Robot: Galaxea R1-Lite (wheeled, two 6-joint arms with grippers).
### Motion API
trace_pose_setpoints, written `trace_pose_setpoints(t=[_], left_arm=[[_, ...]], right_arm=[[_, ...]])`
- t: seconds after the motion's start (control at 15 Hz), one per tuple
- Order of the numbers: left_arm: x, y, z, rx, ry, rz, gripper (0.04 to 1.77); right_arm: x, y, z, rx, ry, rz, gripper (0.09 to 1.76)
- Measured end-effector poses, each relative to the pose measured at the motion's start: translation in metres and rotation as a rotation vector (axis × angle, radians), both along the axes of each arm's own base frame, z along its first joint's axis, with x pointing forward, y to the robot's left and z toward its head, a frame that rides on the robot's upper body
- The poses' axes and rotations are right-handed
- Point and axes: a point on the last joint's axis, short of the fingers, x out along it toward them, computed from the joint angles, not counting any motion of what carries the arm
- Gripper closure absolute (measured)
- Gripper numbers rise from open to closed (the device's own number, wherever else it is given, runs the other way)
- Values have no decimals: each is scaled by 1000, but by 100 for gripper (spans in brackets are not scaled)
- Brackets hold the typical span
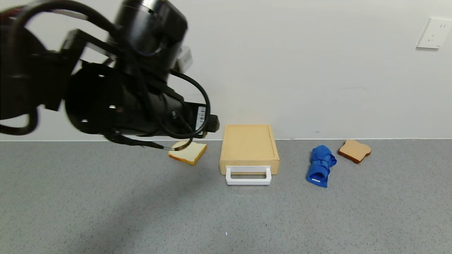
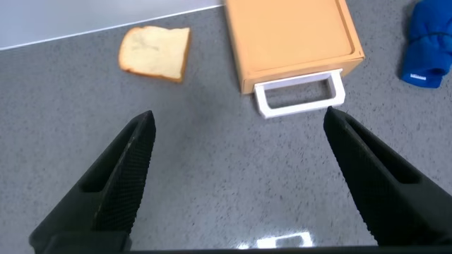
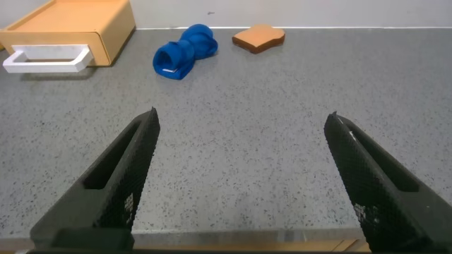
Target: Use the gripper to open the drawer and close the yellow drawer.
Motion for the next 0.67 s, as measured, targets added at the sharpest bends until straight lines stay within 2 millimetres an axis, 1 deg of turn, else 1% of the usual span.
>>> trace_pose_setpoints(t=[0.27,0.47,0.67], left_arm=[[-47,52,17,-56,-24,-42,9],[-89,96,20,-78,-60,-69,9],[-137,138,20,-117,-138,-40,9]], right_arm=[[0,0,0,0,0,0,14],[0,0,0,0,0,0,14],[0,0,0,0,0,0,14]])
